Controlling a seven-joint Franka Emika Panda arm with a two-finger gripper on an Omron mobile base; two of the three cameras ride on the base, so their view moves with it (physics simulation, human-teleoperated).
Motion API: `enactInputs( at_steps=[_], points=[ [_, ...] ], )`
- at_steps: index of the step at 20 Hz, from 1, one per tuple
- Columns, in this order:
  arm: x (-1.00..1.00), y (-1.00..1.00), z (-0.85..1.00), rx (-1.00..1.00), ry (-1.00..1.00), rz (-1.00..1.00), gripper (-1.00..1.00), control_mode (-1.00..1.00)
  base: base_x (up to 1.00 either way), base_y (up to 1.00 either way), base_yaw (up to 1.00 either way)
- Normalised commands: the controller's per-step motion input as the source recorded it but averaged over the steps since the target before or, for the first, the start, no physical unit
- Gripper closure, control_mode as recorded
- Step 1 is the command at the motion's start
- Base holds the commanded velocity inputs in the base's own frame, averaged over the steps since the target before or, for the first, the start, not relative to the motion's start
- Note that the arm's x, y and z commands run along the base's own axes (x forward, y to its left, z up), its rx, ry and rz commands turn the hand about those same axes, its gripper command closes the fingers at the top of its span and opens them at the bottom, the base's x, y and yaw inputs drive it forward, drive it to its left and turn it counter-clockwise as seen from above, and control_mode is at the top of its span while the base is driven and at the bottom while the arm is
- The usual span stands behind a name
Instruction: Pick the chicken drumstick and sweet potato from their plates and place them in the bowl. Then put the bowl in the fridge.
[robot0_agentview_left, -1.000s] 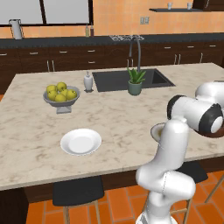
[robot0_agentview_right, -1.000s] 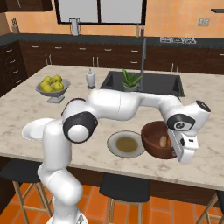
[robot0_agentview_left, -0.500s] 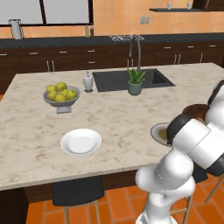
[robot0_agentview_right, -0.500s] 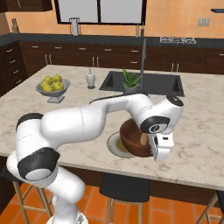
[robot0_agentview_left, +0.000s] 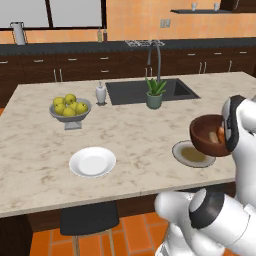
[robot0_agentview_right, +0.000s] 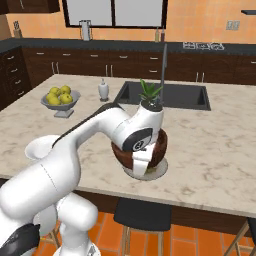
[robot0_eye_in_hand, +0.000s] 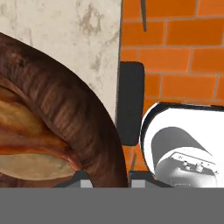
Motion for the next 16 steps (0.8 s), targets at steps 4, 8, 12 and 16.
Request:
enactInputs(
  at_steps=[4, 8, 12, 16],
  points=[
    [-0.42, 0.62, 0.28, 0.01, -0.14, -0.22, 1.0, -1.0, 0.0, 0.0, 0.0],
    [-0.41, 0.41, 0.52, 0.02, -0.08, -0.08, 1.0, -1.0, 0.0, 0.0, 0.0],
    [-0.64, 0.29, 0.58, 0.0, -0.01, 0.03, 1.0, -1.0, 0.0, 0.0, 0.0],
    [-0.85, 0.38, 0.51, -0.04, -0.05, 0.06, 1.0, -1.0, 0.0, 0.0, 0.0]
  ],
)
